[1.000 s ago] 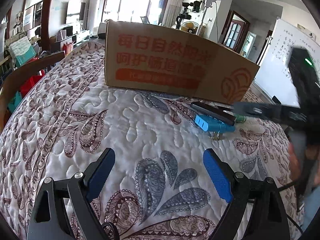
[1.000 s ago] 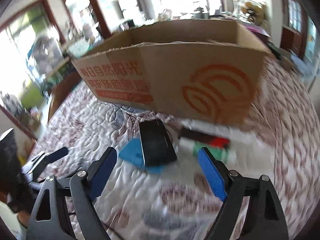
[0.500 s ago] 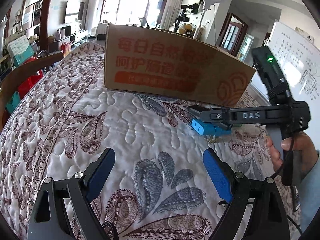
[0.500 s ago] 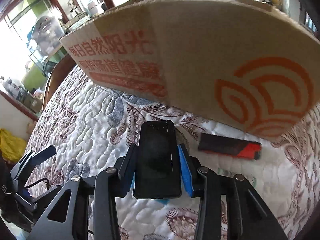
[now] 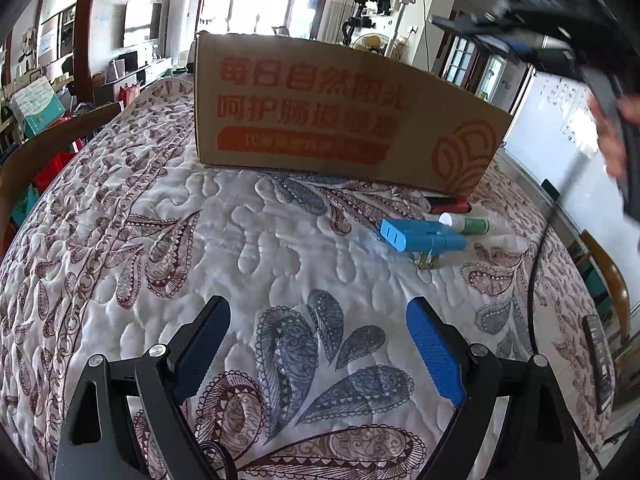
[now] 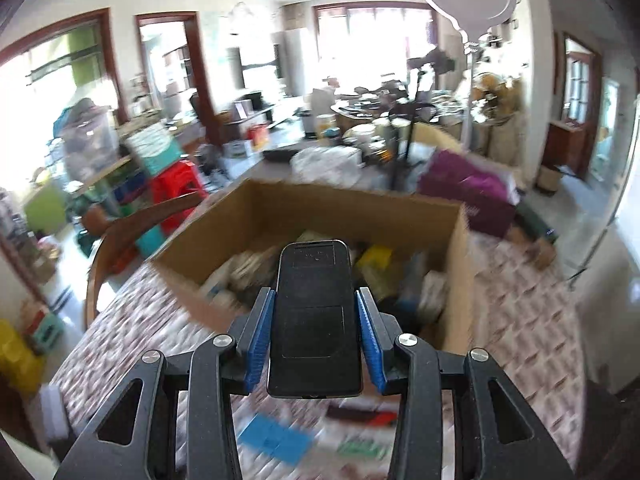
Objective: Organize objects
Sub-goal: 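Lower the black phone into the box and open the right gripper, then grasp the blue power bank with the left gripper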
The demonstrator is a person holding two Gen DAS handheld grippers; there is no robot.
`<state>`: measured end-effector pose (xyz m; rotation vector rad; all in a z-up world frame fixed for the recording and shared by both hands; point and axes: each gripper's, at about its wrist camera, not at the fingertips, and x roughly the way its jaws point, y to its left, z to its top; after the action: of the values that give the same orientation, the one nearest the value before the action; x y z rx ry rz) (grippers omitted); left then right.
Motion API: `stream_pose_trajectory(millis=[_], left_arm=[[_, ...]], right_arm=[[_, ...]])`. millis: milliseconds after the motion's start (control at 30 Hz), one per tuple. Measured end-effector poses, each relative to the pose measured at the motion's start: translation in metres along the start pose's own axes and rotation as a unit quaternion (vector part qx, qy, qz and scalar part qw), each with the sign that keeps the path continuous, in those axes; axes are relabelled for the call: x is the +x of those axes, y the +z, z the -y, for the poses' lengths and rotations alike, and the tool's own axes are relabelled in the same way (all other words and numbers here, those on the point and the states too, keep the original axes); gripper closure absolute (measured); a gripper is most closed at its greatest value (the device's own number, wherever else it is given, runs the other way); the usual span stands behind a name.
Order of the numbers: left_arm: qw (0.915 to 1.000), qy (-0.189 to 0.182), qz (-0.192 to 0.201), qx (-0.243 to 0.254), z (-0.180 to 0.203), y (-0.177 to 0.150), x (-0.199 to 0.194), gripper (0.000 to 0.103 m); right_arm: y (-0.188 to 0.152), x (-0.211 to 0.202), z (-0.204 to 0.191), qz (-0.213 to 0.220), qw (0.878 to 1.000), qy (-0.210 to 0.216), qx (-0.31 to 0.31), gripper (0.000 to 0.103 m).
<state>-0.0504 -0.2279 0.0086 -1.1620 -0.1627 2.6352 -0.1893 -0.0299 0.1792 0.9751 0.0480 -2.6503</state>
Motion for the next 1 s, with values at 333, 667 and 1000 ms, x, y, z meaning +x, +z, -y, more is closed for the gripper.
stream_pose_trajectory(millis=[333,667,1000], left_arm=[[1.0,0.0,-0.003,0.002,0.001,0.0,0.0,0.013],[1.0,-0.003,-0.003,0.001,0.002,0.0,0.0,0.013],[0.9998,-0.021,0.001,0.005,0.004,0.0,-0.001,0.013]], right_arm=[[0.023,0.053,0.036,-0.025,0.994,-0.058,0.093,0.103],[-0.02,0.007,0.035,0.02,0.995,-0.033,0.095,0.103],[-0.158,-0.039,0.023,-0.021,0.995,-0.042,0.091,0.103]])
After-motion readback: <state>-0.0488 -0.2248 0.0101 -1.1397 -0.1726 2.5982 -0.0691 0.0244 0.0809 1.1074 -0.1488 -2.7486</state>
